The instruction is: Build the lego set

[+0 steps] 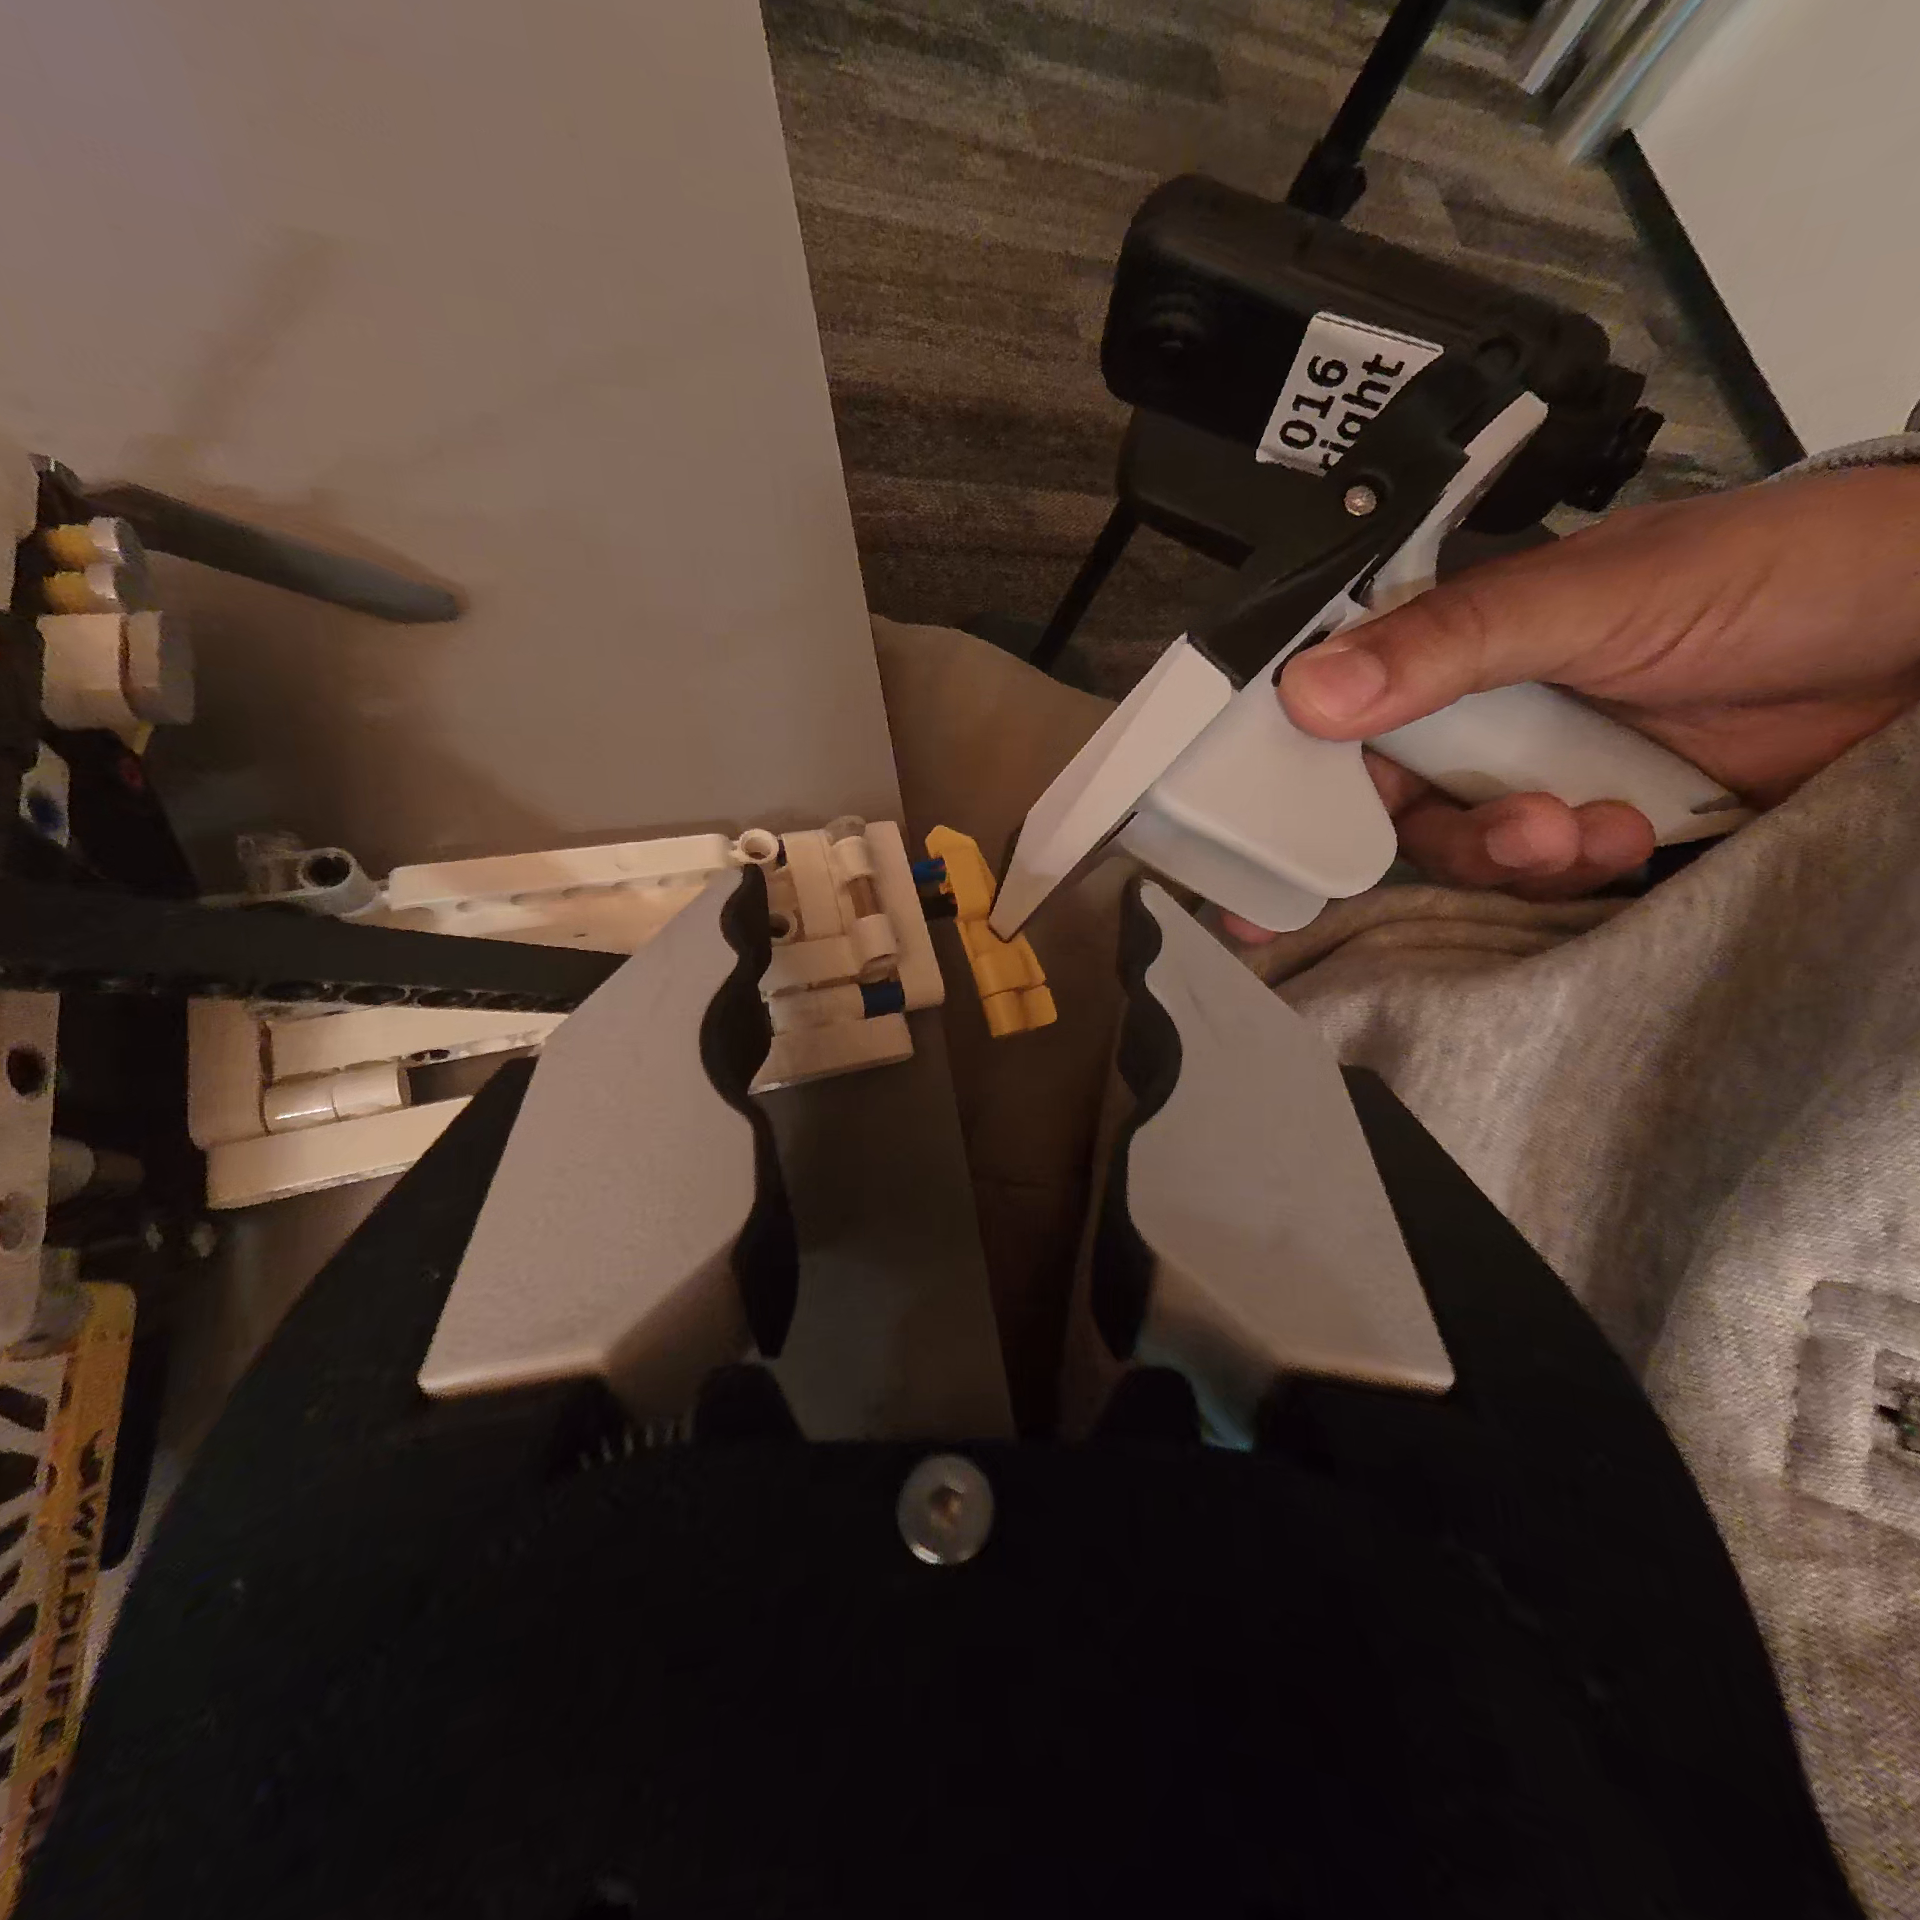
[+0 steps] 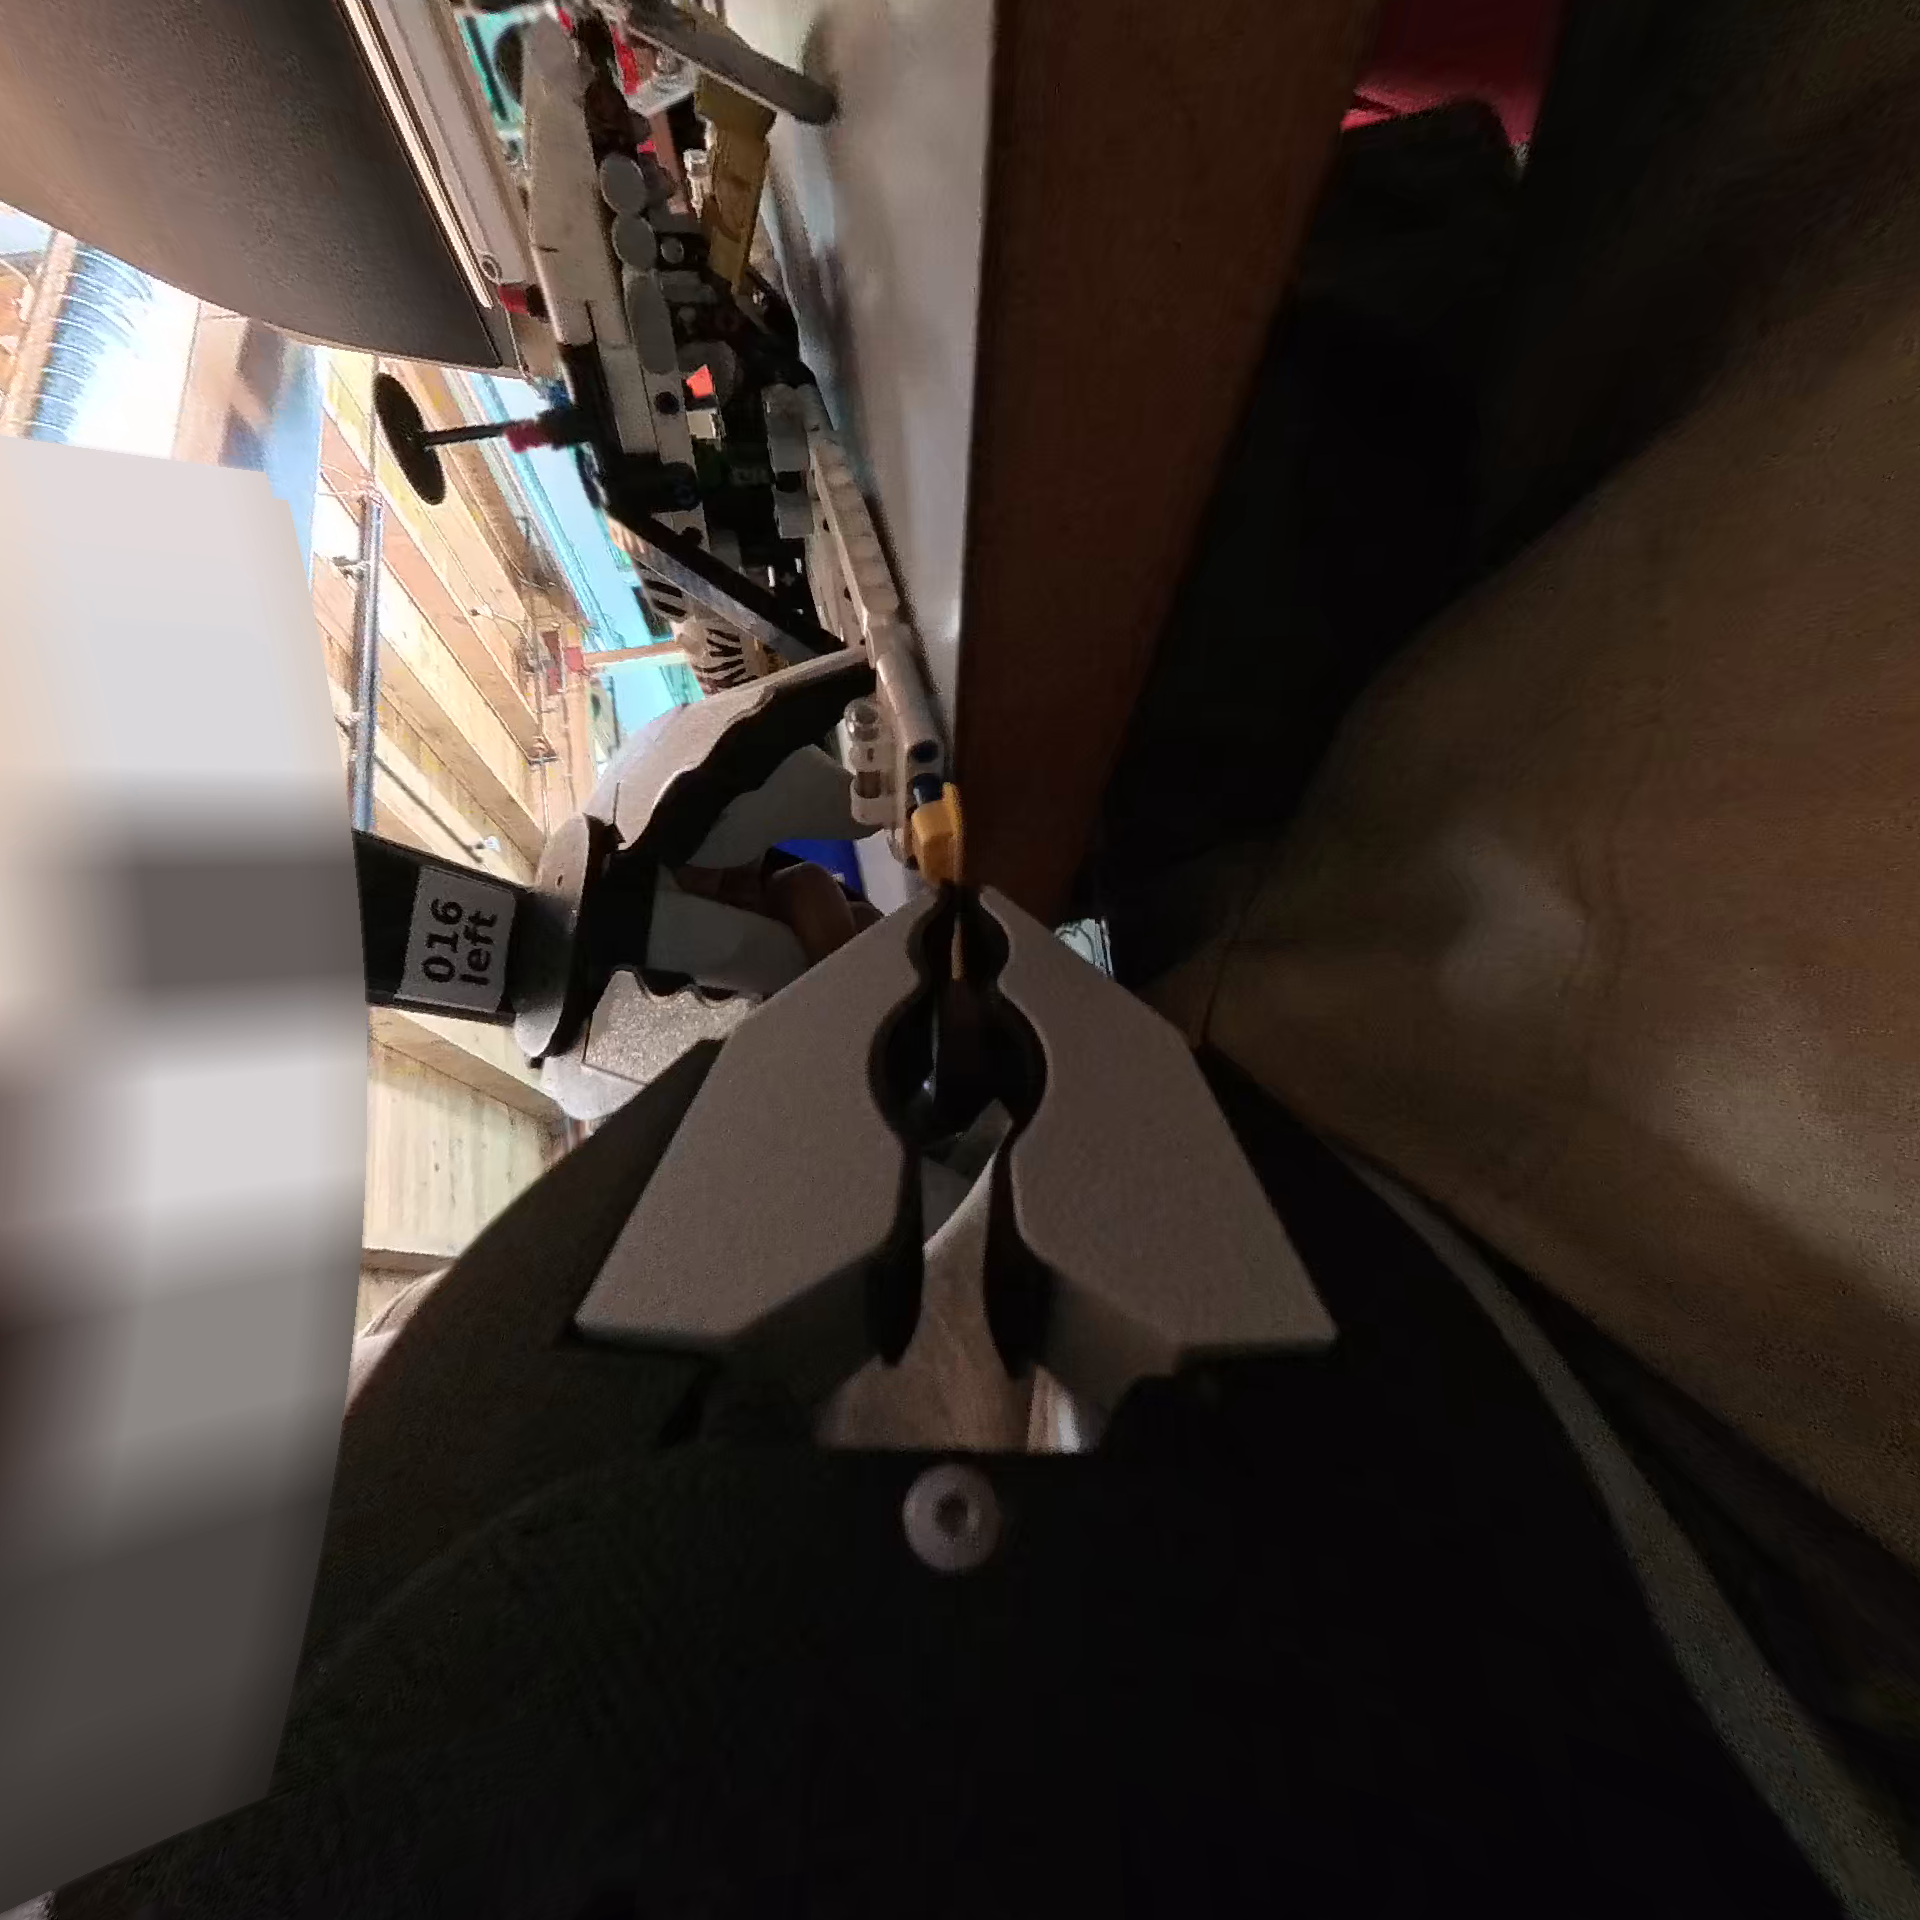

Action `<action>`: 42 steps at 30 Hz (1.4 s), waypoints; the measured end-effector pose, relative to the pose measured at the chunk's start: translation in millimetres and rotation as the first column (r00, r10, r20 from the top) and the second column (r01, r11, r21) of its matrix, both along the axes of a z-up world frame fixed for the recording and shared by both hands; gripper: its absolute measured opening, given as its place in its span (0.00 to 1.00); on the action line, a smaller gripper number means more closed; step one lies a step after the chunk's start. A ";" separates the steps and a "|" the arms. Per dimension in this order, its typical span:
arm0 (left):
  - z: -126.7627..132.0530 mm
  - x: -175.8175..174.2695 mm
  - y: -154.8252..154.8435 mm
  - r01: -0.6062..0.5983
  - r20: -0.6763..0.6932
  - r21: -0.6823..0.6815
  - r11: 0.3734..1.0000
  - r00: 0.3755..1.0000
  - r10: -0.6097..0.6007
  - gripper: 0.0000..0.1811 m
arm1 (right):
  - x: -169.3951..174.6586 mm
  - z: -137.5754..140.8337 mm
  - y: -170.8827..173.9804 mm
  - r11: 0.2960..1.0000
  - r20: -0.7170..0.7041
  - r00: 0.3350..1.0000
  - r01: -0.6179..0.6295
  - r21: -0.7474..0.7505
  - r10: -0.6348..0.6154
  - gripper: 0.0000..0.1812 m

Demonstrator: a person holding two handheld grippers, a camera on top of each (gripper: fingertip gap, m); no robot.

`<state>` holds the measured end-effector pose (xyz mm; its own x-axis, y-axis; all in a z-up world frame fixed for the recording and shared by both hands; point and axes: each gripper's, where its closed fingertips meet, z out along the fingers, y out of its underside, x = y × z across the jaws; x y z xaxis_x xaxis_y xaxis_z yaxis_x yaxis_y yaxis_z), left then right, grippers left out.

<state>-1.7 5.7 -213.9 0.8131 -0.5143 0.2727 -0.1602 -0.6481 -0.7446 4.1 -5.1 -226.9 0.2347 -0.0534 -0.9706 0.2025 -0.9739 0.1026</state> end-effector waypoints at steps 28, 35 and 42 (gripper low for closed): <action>-5.1 -6.3 2.8 -0.027 -0.089 0.015 1.000 0.996 0.028 0.27 | 1.2 2.0 0.1 0.994 -0.014 0.997 -0.082 -0.067 0.082 0.00; -5.6 -8.2 4.4 -0.044 -0.100 0.018 0.999 0.994 0.046 0.27 | -1.2 1.2 1.3 0.986 0.029 0.985 -0.169 -0.008 0.170 0.00; -5.9 -9.0 5.0 -0.048 -0.101 0.017 0.999 0.994 0.050 0.26 | -2.7 0.8 1.7 0.975 0.057 0.974 -0.221 0.006 0.221 0.00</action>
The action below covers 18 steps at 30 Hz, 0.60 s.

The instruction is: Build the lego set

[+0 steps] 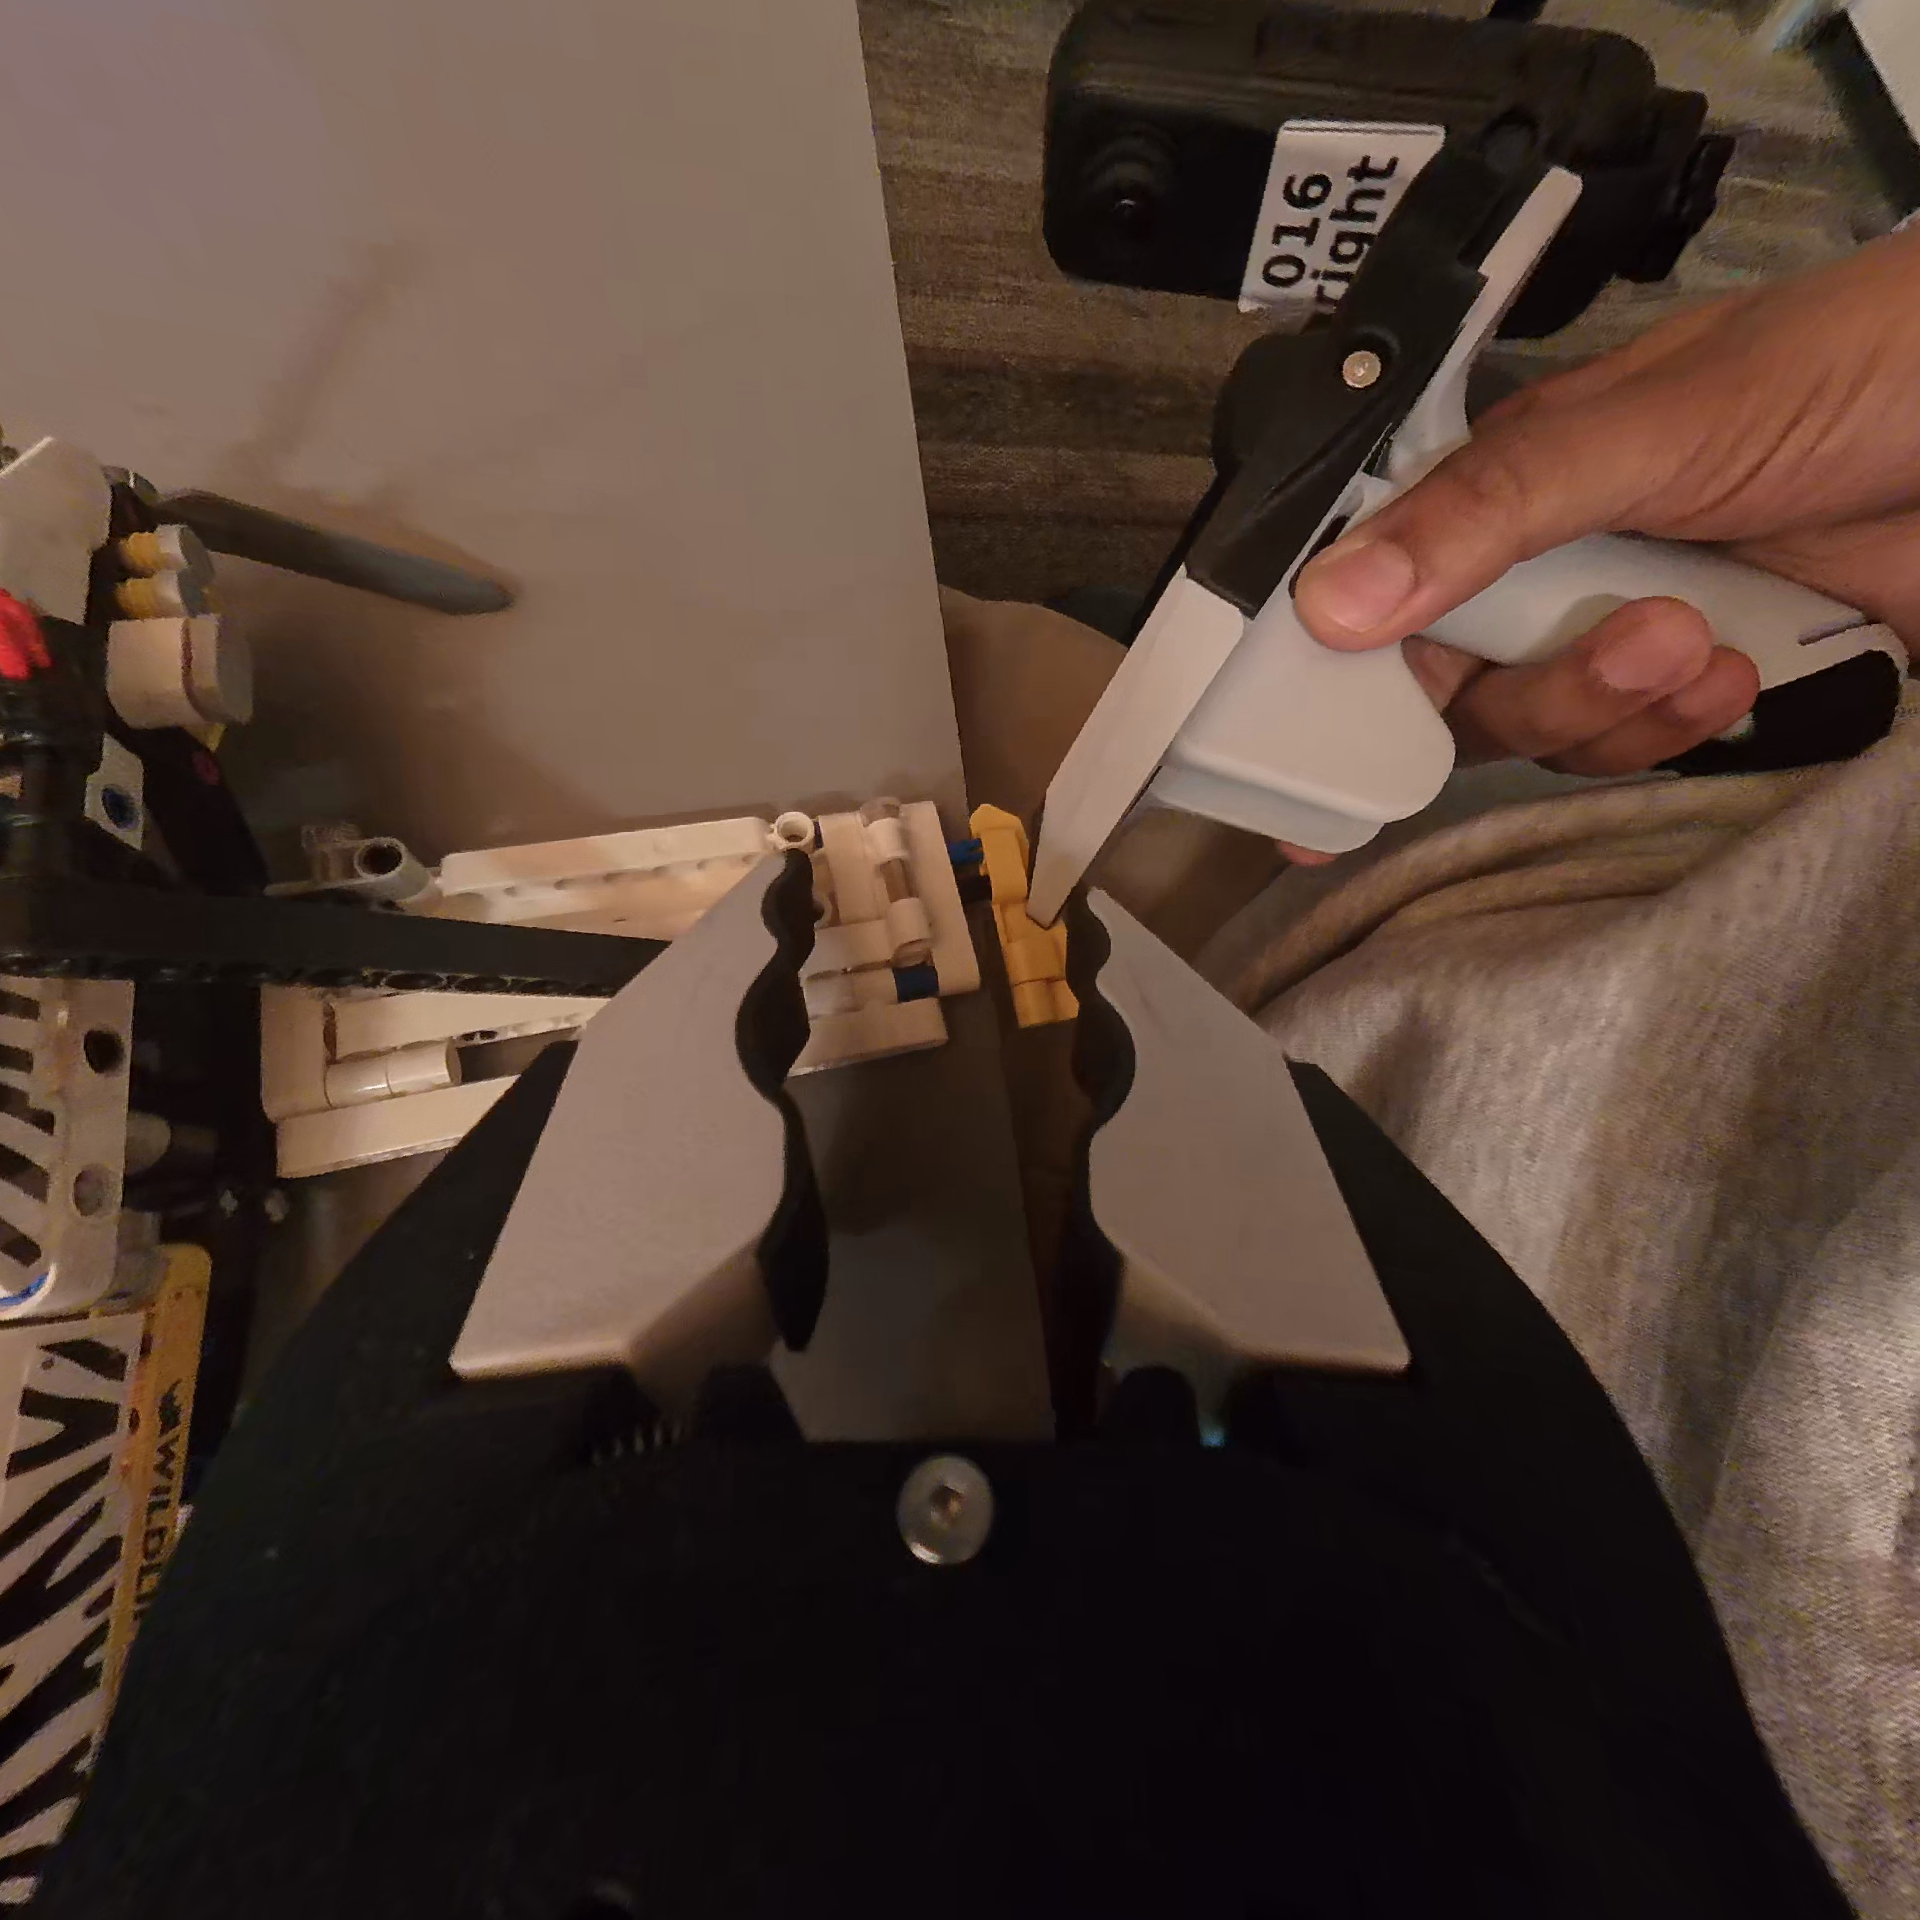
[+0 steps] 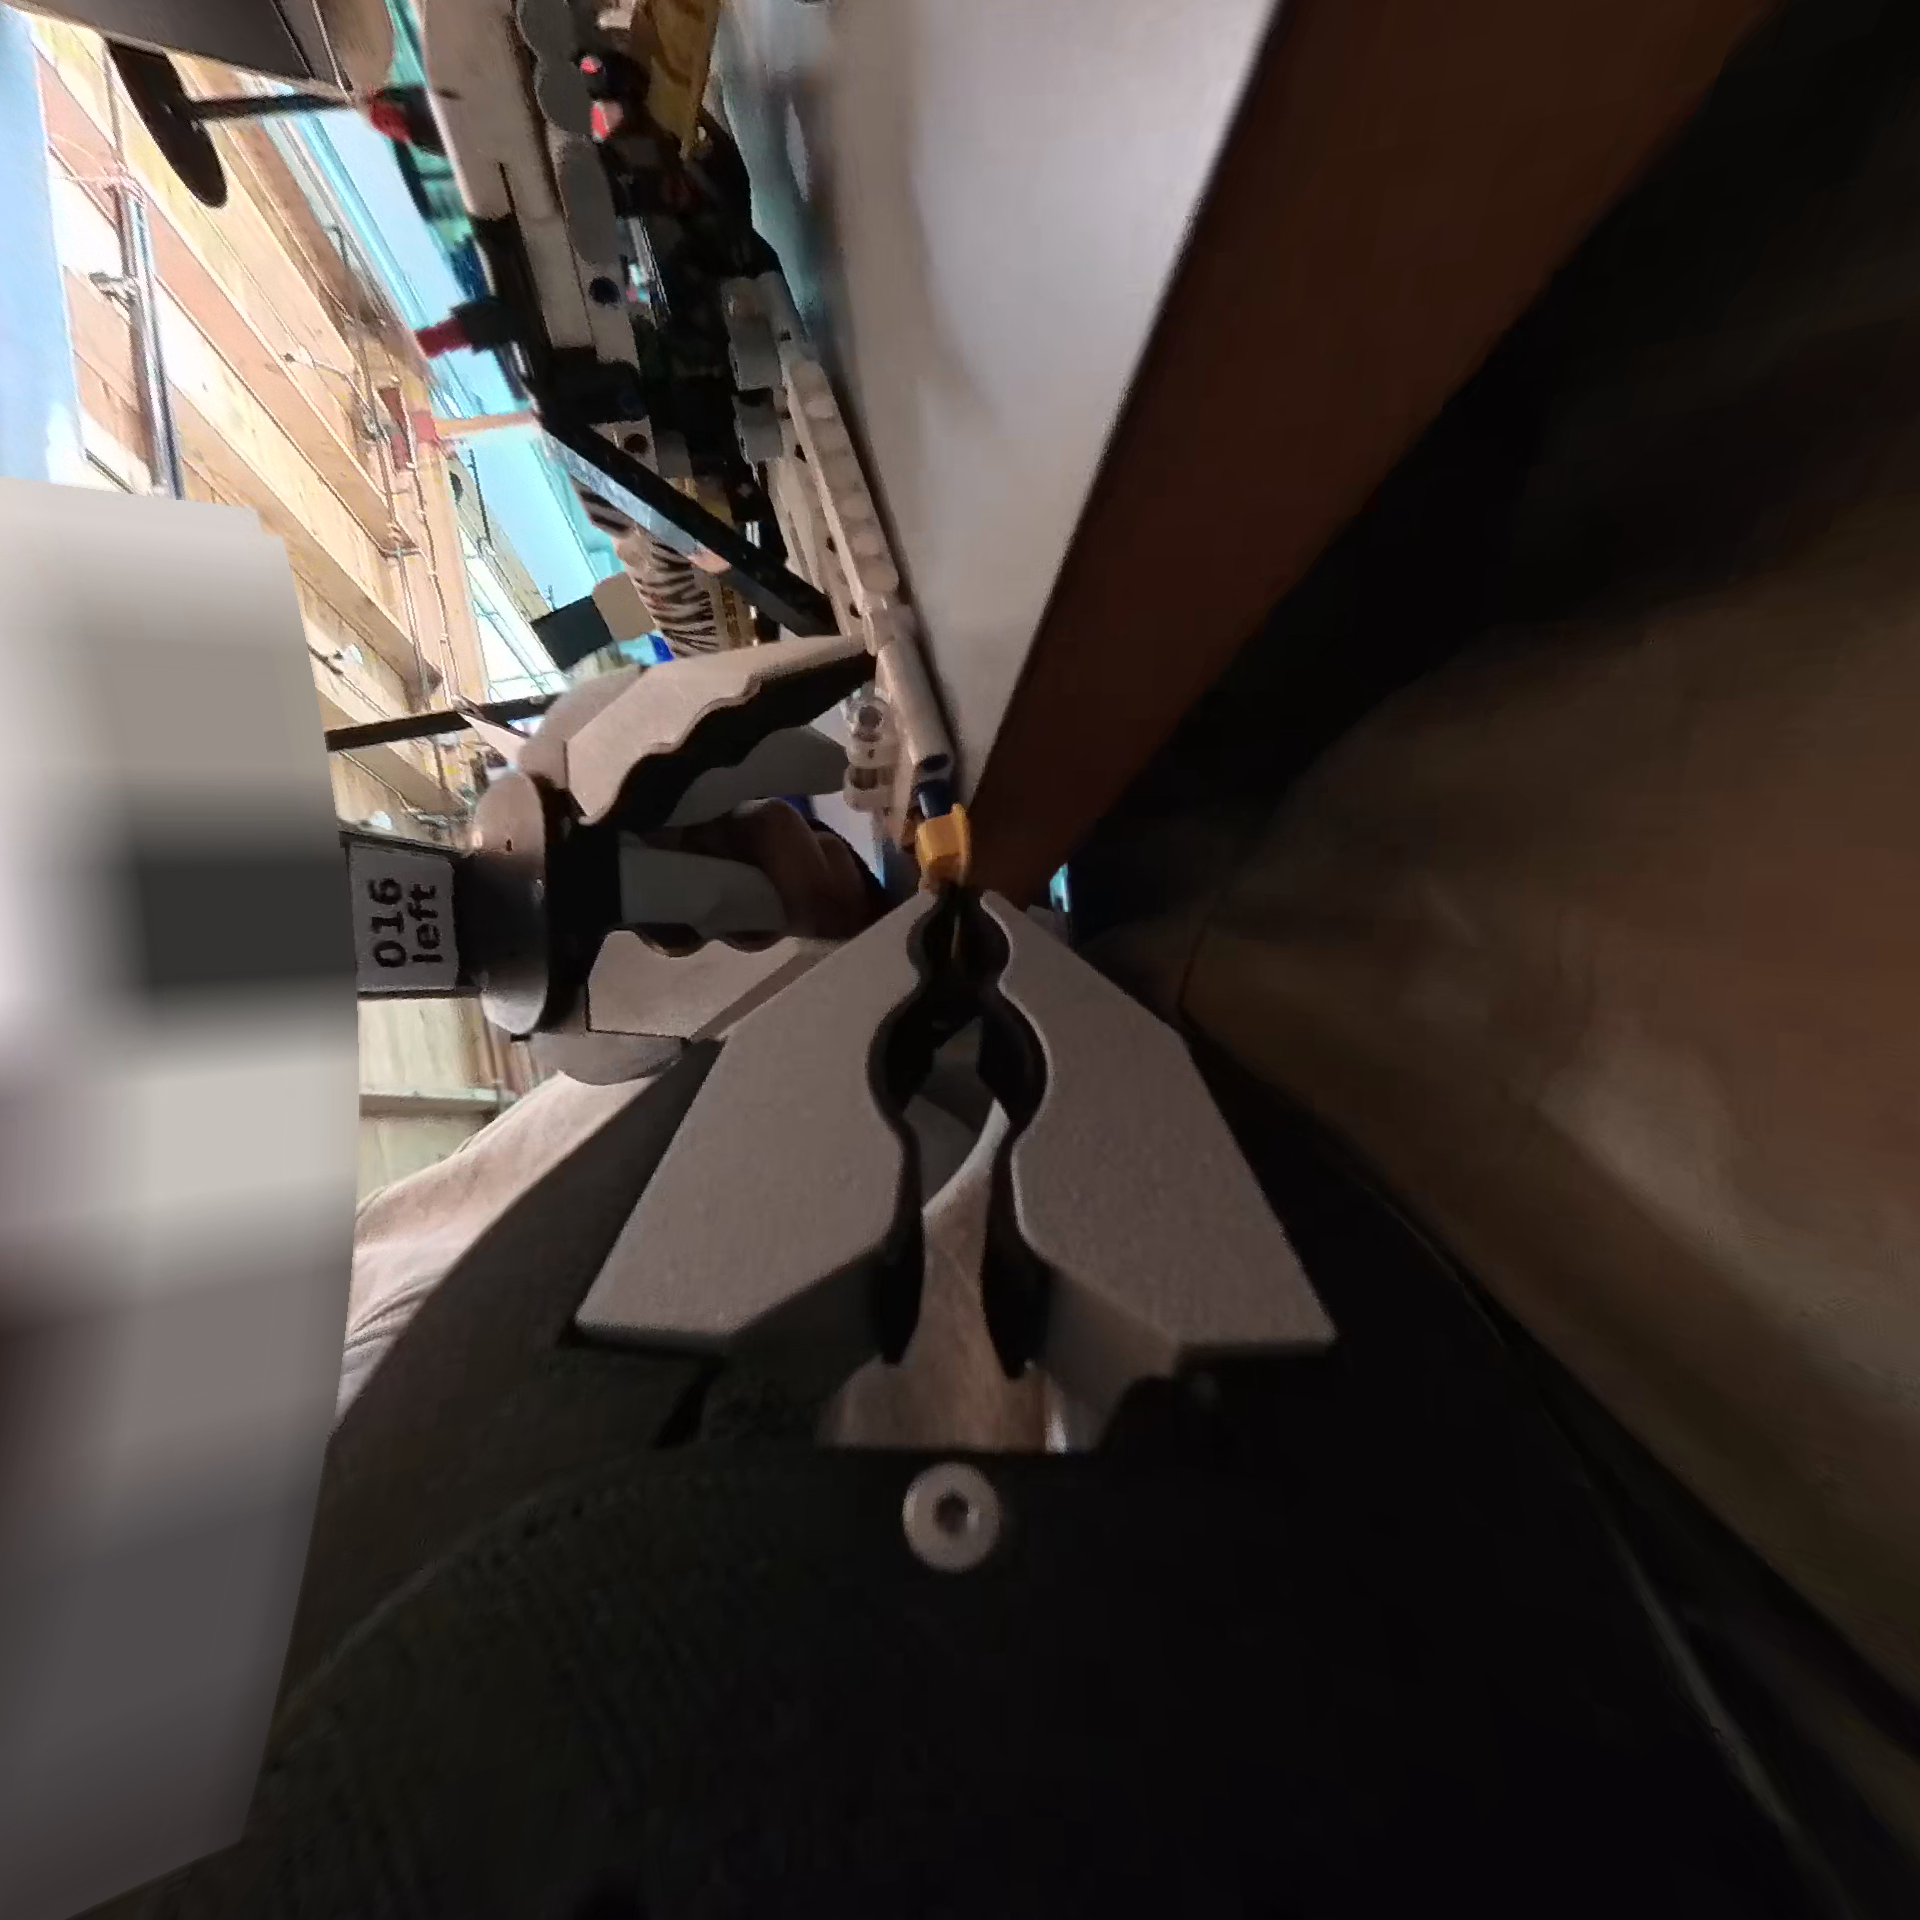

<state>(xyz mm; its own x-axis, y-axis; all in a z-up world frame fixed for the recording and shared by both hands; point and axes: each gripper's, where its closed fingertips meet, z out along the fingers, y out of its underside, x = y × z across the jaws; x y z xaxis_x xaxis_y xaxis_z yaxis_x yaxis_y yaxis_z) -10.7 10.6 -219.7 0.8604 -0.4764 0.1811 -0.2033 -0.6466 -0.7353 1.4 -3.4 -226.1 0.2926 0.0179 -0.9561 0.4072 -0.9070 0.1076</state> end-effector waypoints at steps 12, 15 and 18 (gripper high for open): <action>0.4 -0.7 0.8 -0.012 0.018 -0.004 1.000 1.000 0.012 0.23 | -4.3 0.5 1.2 0.992 0.015 0.993 -0.117 0.051 0.116 0.00; 0.4 -0.4 1.0 -0.012 0.021 -0.006 1.000 1.000 0.013 0.23 | -5.0 1.0 0.5 0.993 -0.005 0.994 -0.108 -0.055 0.108 0.00; 0.1 0.0 0.8 -0.012 0.016 -0.005 1.000 1.000 0.012 0.23 | -5.1 0.4 0.2 0.983 0.006 0.984 -0.180 0.038 0.180 0.00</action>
<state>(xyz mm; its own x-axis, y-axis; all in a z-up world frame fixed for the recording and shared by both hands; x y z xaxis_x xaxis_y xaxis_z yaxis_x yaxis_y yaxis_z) -10.7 11.4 -219.7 0.8631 -0.4647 0.1976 -0.1831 -0.6528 -0.7351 -3.8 -3.2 -225.7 0.2842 0.1067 -0.9528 0.5639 -0.8223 0.0761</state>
